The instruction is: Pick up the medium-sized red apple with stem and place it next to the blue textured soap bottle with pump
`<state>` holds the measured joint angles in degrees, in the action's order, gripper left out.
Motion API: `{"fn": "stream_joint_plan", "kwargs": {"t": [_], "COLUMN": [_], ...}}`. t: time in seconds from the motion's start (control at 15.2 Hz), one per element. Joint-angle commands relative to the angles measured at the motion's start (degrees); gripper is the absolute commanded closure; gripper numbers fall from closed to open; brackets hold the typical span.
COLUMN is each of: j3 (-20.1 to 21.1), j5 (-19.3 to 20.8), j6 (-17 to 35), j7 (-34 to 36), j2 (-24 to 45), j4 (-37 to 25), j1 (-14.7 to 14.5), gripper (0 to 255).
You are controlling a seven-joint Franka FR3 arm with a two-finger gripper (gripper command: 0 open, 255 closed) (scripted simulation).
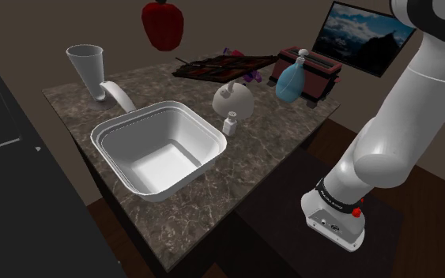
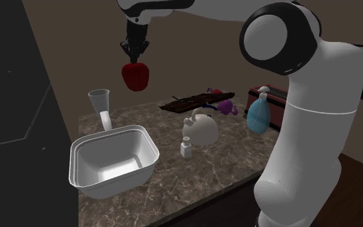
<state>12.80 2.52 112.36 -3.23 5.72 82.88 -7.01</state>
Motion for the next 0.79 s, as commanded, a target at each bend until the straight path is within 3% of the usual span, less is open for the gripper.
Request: {"fn": "stream_joint_plan", "kwargs": {"t": [0.0,0.59,0.73], "j3": [0.0,0.3,-0.7], "j5": [0.1,1.1,-0.9], "j6": [-1.9,-10.1,-8.9], "j7": [0.0,0.3,-2.4], "j2": [0.3,3.9,0.7], "j4": [-2.2,-13.9,-9.7], "j1": [-0.1,-0.8,1.3], "gripper": [255,255,255]}}
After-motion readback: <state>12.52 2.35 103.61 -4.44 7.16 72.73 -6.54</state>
